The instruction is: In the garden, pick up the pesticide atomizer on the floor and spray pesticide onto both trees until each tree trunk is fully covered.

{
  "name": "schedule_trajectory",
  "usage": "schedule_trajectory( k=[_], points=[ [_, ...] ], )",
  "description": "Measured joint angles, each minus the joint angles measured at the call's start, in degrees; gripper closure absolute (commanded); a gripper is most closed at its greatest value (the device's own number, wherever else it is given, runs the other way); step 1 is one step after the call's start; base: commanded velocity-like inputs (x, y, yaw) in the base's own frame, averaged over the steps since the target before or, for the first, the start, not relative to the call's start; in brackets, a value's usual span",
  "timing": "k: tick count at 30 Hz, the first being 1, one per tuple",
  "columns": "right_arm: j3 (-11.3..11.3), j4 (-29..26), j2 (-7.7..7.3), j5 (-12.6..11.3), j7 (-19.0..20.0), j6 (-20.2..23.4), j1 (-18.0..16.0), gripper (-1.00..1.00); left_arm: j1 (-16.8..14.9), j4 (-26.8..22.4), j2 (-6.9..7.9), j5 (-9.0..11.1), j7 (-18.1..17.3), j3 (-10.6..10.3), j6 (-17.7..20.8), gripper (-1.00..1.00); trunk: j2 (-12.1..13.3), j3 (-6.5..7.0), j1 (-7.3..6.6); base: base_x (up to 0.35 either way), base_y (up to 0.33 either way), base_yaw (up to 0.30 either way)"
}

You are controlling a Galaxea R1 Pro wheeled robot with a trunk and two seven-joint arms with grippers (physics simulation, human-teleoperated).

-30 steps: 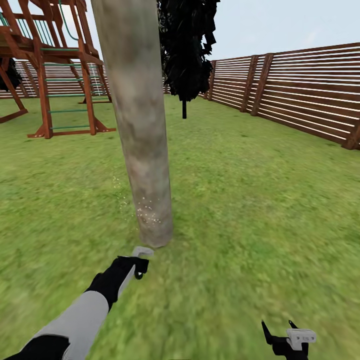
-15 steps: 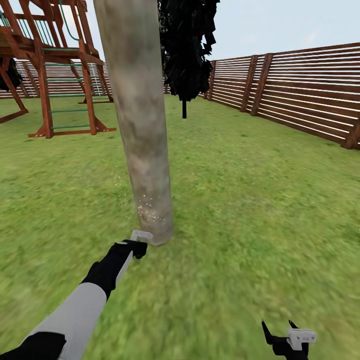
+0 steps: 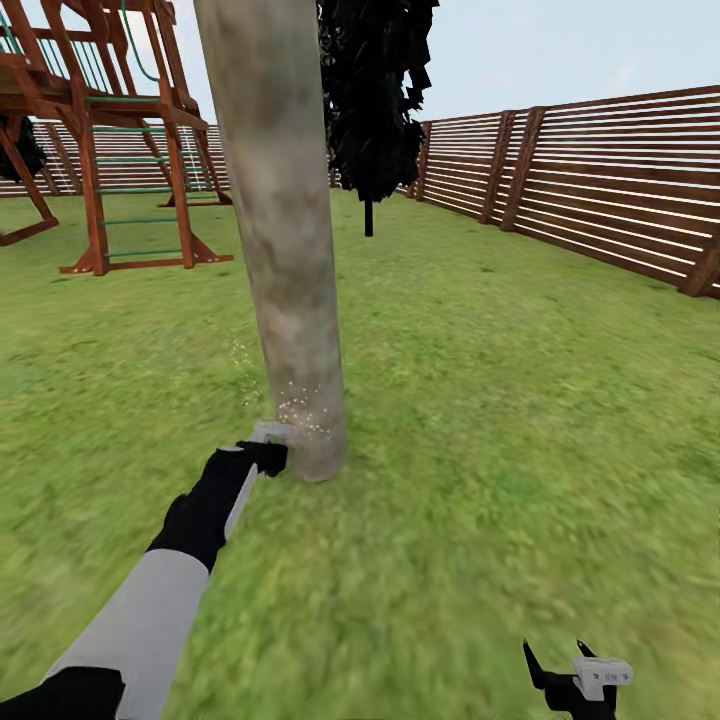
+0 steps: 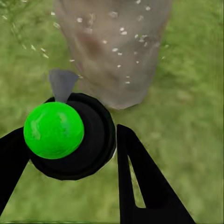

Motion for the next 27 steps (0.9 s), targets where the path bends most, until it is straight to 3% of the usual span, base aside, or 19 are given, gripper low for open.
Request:
schedule_trajectory(
  k=[2,3,6,8,11,14,17,18,20,23,24,26,27],
  points=[
    [0.0,0.0,0.0,0.0,0.0,0.0,0.0,-1.0,0.08,-1.78,0.79,0.58,-0.24,1.08,1.76,1.0,0.0,0.0,0.0,0.0,0.0,0.0],
    [0.0,0.0,0.0,0.0,0.0,0.0,0.0,-1.0,0.14,-2.48,0.48,0.92,-0.3,1.1,2.42,1.0,0.0,0.0,0.0,0.0,0.0,0.0],
    [0.0,0.0,0.0,-0.01,0.0,0.0,0.0,-1.0,-0.01,-2.85,-2.5,1.27,-0.35,0.94,2.9,1.0,0.0,0.0,0.0,0.0,0.0,0.0],
    [0.0,0.0,0.0,-0.01,0.0,0.0,0.0,-1.0,-0.27,-5.19,-3.65,0.94,-0.38,1.0,5.01,1.0,0.0,0.0,0.0,0.0,0.0,0.0],
    [0.0,0.0,0.0,0.0,0.0,0.0,0.0,-1.0,-0.34,-8.75,-2.76,0.48,-0.52,1.47,7.09,1.0,0.0,0.0,0.0,0.0,0.0,0.0],
    [0.0,0.0,0.0,0.0,0.0,0.0,0.0,-1.0,-0.37,-12.28,-0.03,0.38,-0.67,3.19,9.12,1.0,0.0,0.0,0.0,0.0,0.0,0.0],
    [0.0,0.0,0.0,0.0,0.0,0.0,0.0,-1.0,-0.42,-13.82,-0.82,1.17,-0.75,3.43,11.93,1.0,0.0,0.0,0.0,0.0,0.0,0.0],
    [0.0,0.0,0.0,-0.01,0.0,0.0,0.0,-1.0,-0.54,-15.41,-2.4,1.54,-0.76,3.29,14.19,1.0,0.0,0.0,0.0,0.0,0.0,0.0],
    [0.0,0.0,0.0,-0.01,0.0,0.0,0.0,-1.0,-1.06,-16.66,-3.72,1.37,-0.76,1.66,15.43,1.0,0.0,0.0,0.0,0.0,0.0,0.0],
    [0.0,0.0,0.0,-0.01,0.0,0.0,0.0,-1.0,-1.51,-17.91,-4.08,1.24,-0.62,-4.01,18.08,1.0,0.0,0.0,0.0,0.0,0.0,0.0],
    [0.0,0.0,0.0,0.0,0.0,0.0,0.0,-1.0,-1.55,-18.91,-3.83,0.66,-0.58,-4.43,18.97,1.0,0.0,0.0,0.0,0.0,0.0,0.0],
    [0.0,0.0,0.0,0.0,0.0,0.0,0.0,-1.0,-1.52,-19.76,-3.34,0.22,-0.59,-3.08,19.52,1.0,0.0,0.0,0.0,0.0,0.0,0.0],
    [0.0,0.0,0.0,0.0,0.0,0.0,0.0,-1.0,-1.51,-19.92,-3.02,0.02,-0.66,-0.52,19.65,1.0,0.0,0.0,0.0,0.0,0.0,0.0]
  ],
)
